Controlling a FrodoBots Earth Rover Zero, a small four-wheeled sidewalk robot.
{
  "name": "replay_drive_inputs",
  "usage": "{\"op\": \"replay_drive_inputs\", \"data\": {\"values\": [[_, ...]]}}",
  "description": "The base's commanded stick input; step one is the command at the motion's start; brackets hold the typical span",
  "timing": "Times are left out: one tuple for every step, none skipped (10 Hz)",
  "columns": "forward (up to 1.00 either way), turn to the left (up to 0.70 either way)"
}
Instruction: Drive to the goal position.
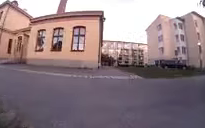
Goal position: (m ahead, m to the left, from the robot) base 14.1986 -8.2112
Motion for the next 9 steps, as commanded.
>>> {"op": "replay_drive_inputs", "data": {"values": [[0.5,-0.01],[0.5,-0.01],[0.5,-0.01],[0.5,-0.01],[0.5,-0.01],[0.5,-0.01],[0.5,-0.01],[0.5,-0.01],[0.5,-0.01]]}}
